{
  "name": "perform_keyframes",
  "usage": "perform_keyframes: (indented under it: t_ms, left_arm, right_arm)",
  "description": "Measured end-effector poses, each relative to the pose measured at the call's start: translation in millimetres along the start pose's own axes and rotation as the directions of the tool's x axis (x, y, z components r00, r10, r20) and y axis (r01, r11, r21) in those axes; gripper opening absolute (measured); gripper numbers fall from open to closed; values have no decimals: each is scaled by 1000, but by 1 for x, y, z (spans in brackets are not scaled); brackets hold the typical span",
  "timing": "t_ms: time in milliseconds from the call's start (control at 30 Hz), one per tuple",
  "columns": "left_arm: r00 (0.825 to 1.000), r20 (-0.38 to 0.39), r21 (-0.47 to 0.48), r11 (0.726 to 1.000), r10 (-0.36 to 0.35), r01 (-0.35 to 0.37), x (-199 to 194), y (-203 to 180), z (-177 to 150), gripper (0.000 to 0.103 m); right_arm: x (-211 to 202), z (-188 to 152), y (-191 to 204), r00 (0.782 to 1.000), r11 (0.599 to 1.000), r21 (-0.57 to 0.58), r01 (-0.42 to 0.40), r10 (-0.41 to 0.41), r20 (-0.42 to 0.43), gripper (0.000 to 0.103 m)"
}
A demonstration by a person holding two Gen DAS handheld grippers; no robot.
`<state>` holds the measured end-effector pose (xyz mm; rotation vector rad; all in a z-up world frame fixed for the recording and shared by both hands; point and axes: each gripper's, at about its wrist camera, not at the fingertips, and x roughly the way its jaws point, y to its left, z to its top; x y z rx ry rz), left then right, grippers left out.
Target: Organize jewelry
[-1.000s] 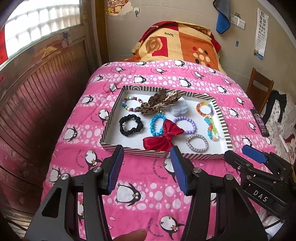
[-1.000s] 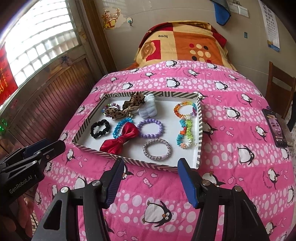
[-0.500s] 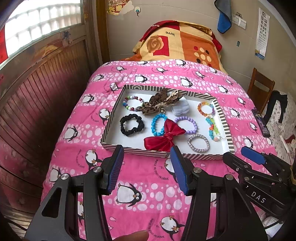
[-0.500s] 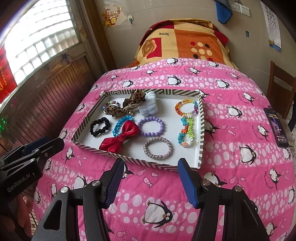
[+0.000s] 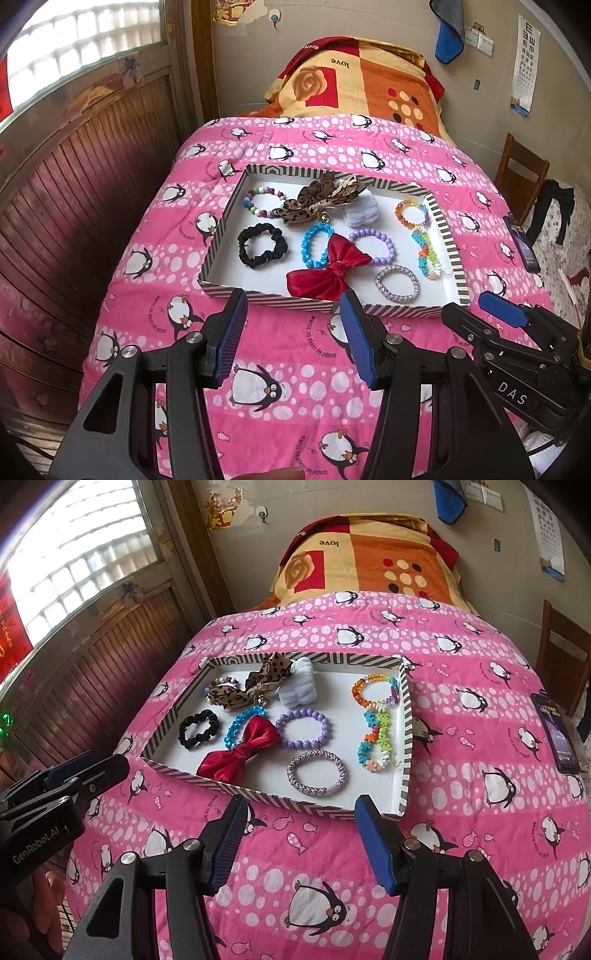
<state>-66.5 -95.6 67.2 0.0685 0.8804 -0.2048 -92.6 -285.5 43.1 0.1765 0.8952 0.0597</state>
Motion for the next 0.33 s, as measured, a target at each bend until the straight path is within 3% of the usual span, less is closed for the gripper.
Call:
perform_keyframes:
  t_ms: [333]
  left_arm:
    - [1000,-2,21,1000,-13,13,8,-5,1,52]
  right_arm:
    - [6,-1,-12,1000,1000,12,-17,17,0,58]
